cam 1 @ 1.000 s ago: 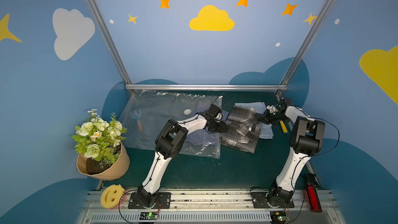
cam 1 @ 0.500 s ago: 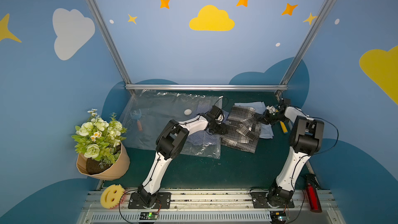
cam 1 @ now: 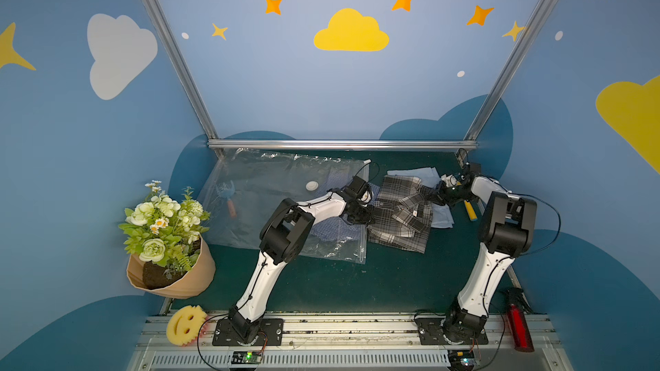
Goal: Take the shirt out of the vacuum bag
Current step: Place the shirt at the center of the board.
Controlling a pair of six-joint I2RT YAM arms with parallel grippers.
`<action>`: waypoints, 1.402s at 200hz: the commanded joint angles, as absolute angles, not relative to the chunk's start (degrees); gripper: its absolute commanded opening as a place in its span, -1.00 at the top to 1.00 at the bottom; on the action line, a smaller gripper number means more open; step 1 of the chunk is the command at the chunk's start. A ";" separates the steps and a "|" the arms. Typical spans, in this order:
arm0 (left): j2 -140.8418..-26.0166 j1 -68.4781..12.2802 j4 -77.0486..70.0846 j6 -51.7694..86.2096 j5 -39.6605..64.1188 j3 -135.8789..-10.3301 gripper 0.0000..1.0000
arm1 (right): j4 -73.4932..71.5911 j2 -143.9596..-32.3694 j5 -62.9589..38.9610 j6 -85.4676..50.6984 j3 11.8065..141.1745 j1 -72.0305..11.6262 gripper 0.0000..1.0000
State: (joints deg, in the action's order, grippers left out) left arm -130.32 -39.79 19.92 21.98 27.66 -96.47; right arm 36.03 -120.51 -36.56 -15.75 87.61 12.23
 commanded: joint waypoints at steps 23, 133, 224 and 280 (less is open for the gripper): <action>-128.46 -40.34 21.77 21.80 27.80 -96.93 0.89 | 35.18 -119.77 -38.01 -16.81 86.52 11.60 1.00; -124.74 -42.23 28.70 19.34 26.07 -106.83 0.93 | 35.89 -113.11 -40.02 -17.88 87.76 11.25 1.00; -132.59 -42.76 33.15 17.00 27.74 -122.24 0.93 | 40.37 -113.88 -40.59 -18.98 101.63 12.09 1.00; -143.96 -42.97 34.92 19.79 31.37 -135.10 0.92 | 45.34 -121.73 -41.41 -18.23 116.04 14.51 1.00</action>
State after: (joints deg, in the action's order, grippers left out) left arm -140.49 -42.59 32.23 18.90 28.51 -131.39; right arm 42.41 -118.39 -39.81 -18.61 111.15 13.30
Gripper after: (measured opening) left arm 0.049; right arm 0.048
